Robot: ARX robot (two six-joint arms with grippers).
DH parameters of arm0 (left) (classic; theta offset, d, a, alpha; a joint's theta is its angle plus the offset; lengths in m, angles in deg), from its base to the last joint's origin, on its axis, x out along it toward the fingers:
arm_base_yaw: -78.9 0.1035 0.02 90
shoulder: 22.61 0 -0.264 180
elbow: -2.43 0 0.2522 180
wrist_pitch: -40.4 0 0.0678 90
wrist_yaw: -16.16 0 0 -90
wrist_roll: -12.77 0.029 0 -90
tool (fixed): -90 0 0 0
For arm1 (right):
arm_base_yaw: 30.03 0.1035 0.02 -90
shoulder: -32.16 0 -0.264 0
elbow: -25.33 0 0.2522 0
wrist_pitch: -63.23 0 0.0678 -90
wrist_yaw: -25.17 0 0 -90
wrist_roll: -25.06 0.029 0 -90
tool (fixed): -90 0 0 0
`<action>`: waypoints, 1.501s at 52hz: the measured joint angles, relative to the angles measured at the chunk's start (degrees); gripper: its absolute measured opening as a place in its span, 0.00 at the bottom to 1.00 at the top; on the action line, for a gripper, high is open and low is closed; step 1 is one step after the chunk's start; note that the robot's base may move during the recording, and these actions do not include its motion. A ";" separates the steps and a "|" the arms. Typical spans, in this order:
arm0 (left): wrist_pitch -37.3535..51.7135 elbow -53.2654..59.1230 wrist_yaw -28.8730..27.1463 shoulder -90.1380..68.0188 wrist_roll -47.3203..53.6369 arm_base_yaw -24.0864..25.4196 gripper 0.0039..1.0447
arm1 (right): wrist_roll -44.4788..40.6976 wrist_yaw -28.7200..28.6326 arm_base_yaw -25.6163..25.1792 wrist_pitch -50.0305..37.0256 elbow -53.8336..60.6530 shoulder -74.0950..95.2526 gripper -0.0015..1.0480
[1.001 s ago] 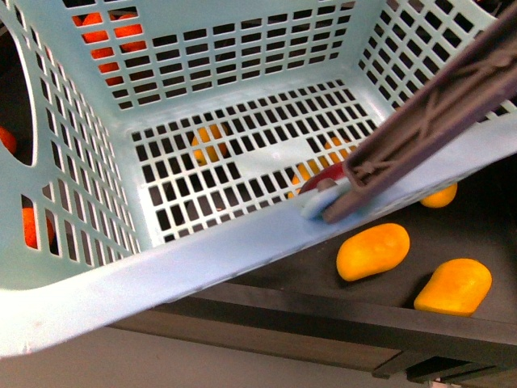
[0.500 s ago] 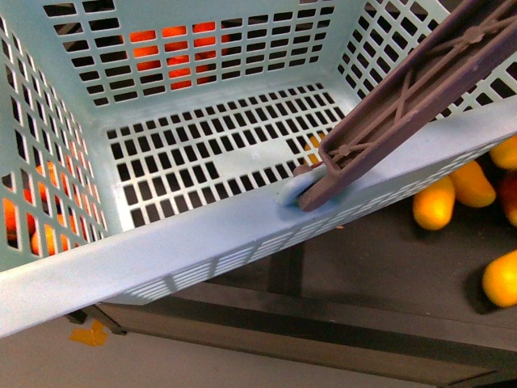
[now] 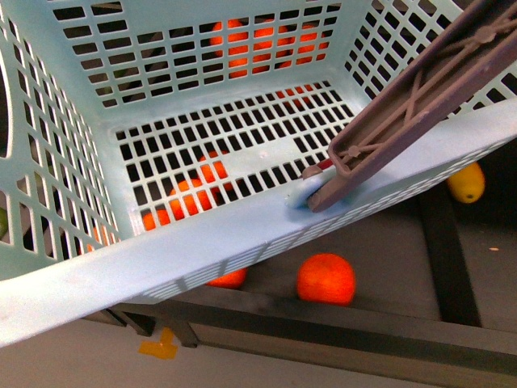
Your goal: Pick mango and avocado into basket
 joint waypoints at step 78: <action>0.00 -0.11 -0.15 0.02 0.07 0.17 0.04 | 0.00 -0.11 -0.02 0.02 0.11 0.00 0.92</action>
